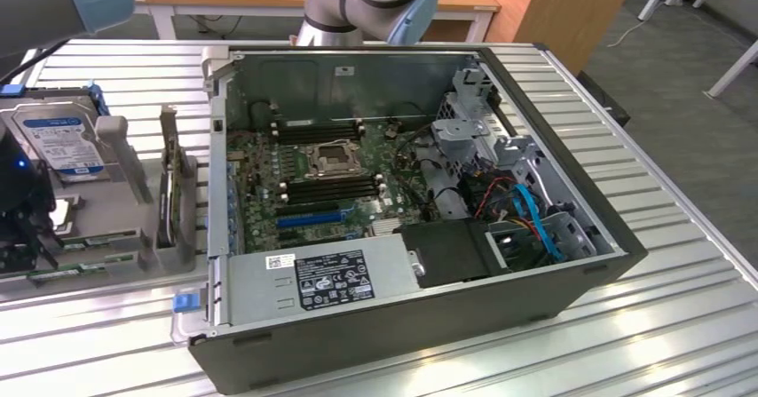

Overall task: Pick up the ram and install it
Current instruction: 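Pick up the ram and move it above insertion slot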

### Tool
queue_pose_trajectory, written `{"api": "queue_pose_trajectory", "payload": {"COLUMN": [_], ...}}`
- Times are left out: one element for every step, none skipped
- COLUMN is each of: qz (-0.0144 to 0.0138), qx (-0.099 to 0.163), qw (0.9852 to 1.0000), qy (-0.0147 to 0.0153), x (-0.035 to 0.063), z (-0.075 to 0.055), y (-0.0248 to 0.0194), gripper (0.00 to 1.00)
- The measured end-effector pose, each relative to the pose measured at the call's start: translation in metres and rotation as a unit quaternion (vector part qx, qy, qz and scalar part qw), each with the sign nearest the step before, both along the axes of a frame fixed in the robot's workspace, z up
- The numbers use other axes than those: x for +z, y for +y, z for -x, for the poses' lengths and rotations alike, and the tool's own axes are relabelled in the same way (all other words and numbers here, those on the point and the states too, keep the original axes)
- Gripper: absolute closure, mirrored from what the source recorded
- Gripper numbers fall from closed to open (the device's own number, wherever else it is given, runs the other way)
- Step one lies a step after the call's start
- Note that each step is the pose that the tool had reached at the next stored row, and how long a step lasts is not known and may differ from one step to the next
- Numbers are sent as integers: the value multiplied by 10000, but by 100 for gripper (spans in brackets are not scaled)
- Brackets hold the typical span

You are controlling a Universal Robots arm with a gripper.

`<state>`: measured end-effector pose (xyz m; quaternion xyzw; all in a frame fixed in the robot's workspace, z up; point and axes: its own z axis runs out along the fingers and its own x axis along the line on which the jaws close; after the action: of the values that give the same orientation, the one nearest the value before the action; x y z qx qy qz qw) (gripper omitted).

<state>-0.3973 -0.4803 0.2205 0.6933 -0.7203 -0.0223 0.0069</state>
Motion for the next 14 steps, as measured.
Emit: {"api": "queue_pose_trajectory", "payload": {"qz": [0, 0, 0, 0, 0, 0, 0, 0, 1, 1, 1, 0, 0, 0], "qx": [1, 2, 3, 4, 6, 7, 8, 8, 8, 8, 9, 8, 8, 9], "qw": [10000, 10000, 10000, 10000, 10000, 10000, 10000, 10000, 10000, 10000, 10000, 10000, 10000, 10000], "qy": [0, 0, 0, 0, 0, 0, 1, 1, 1, 1, 1, 0, 0, 0], "x": [-7, -13, -20, -26, -34, -41, -45, -48, -49, -50, -50, -51, -51, -51], "z": [0, 0, 0, 0, 0, 0, 0, 0, 0, 0, 0, 0, 0, 0], "y": [-1, -2, -3, -4, -5, -6, -7, -8, -8, -8, -8, -8, -8, -8], "gripper": [69, 69, 69, 69, 69, 69, 69, 69, 69, 69, 69, 69, 69, 69]}}
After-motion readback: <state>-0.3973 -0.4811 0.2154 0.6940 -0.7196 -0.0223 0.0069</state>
